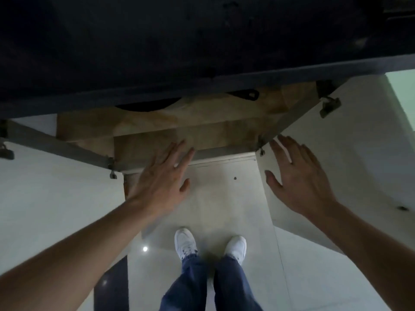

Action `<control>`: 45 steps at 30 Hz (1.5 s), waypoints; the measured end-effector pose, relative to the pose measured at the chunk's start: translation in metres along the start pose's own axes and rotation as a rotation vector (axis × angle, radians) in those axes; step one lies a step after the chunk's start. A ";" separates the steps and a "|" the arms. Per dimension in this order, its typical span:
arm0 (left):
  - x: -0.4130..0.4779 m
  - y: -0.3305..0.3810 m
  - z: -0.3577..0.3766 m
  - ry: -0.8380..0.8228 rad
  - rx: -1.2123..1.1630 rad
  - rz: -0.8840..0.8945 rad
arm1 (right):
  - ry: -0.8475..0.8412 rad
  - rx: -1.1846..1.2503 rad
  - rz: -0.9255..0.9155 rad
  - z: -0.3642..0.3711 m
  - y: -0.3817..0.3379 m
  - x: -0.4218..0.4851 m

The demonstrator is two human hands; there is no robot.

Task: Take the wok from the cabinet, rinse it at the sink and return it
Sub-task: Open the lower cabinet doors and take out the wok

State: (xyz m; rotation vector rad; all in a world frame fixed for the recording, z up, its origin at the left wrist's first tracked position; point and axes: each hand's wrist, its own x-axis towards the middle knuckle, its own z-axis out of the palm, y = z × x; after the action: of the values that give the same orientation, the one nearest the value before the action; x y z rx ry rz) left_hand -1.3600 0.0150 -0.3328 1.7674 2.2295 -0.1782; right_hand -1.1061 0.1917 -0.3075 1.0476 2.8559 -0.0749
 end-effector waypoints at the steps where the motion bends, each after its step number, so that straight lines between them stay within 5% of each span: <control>1: 0.017 0.004 0.001 0.042 -0.015 0.016 | 0.023 -0.001 -0.010 0.007 0.001 0.013; 9: 0.142 0.015 -0.008 0.267 -0.067 0.024 | 0.272 0.020 -0.053 0.055 0.014 0.111; 16: 0.199 0.021 0.002 0.271 -0.086 -0.027 | 0.318 0.027 -0.073 0.075 0.011 0.158; 24: 0.189 0.026 0.017 0.318 -0.177 -0.022 | 0.377 0.212 -0.017 0.083 -0.003 0.186; 33: 0.132 0.042 0.041 0.346 -0.425 -0.040 | 0.349 0.376 0.091 0.091 -0.048 0.111; 37: 0.104 0.064 0.048 0.391 -0.763 -0.100 | 0.310 0.413 0.230 0.087 -0.068 0.064; 40: 0.100 0.072 0.054 0.489 -1.080 -0.364 | 0.234 0.506 0.280 0.087 -0.077 0.034; 43: 0.114 0.070 0.054 0.311 -1.490 -0.749 | 0.175 0.556 0.308 0.088 -0.085 0.021; 45: 0.124 0.065 0.053 0.163 -1.958 -0.781 | 0.182 0.592 0.325 0.088 -0.087 0.020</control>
State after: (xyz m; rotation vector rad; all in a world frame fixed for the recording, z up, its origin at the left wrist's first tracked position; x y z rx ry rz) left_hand -1.3143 0.1318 -0.4153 -0.1456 1.5450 1.4260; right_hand -1.1710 0.1309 -0.3964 1.6813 2.8313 -0.8824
